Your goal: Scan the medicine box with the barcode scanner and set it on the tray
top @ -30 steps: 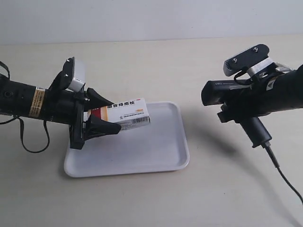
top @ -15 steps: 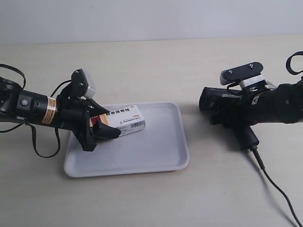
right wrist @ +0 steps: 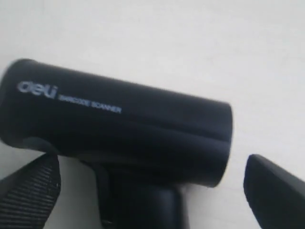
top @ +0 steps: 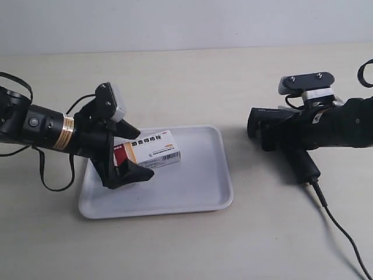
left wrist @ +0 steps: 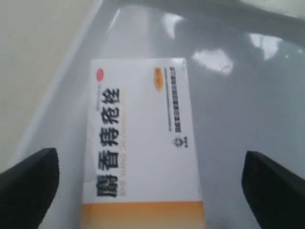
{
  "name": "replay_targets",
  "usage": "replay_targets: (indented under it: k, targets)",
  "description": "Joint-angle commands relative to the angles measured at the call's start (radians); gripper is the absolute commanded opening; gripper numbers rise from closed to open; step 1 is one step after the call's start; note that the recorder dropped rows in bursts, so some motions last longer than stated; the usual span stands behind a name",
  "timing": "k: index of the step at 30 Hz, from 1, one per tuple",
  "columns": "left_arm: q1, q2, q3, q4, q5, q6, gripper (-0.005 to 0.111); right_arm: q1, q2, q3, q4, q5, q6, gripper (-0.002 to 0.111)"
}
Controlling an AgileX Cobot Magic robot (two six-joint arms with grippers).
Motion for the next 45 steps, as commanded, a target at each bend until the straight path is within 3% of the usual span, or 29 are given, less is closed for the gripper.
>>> replay_targets:
  k: [1,7,10,13,17,18,20,30,37,45]
  targets:
    - [-0.006,-0.157,0.000,0.068,0.004,-0.116,0.105,0.004,-0.175,0.001,-0.002,0.080,0.011,0.105]
    - [-0.006,-0.421,0.000,0.232,0.003,-0.386,0.101,0.004,-0.511,0.001,-0.002,0.237,0.011,0.104]
    - [-0.002,-0.553,0.009,0.232,0.003,-0.453,0.084,0.004,-0.688,0.001,0.000,0.234,0.011,0.096]
    - [-0.002,-0.682,0.016,0.232,0.009,-0.548,0.052,0.004,-0.862,0.001,0.000,0.217,0.011,0.075]
    - [-0.002,-0.866,0.059,0.232,0.050,-0.658,0.004,0.004,-1.045,0.017,-0.020,0.215,0.007,0.027]
    - [-0.002,-0.915,0.082,0.232,0.072,-0.682,0.001,0.004,-1.087,0.030,-0.020,0.215,0.003,0.016]
    - [-0.002,-1.008,0.141,0.232,0.125,-0.748,0.002,0.004,-1.155,0.061,-0.020,0.212,-0.010,0.000]
    - [-0.002,-1.592,0.474,0.232,0.470,-0.995,0.002,0.004,-1.347,0.163,-0.020,0.268,-0.023,0.001]
    - [-0.002,-1.884,0.603,0.232,0.440,-0.986,0.002,0.004,-1.359,0.163,-0.020,0.268,-0.017,0.001]
    - [-0.002,-2.002,0.614,0.232,0.456,-0.966,0.002,0.004,-1.359,0.163,-0.020,0.268,-0.017,0.001]
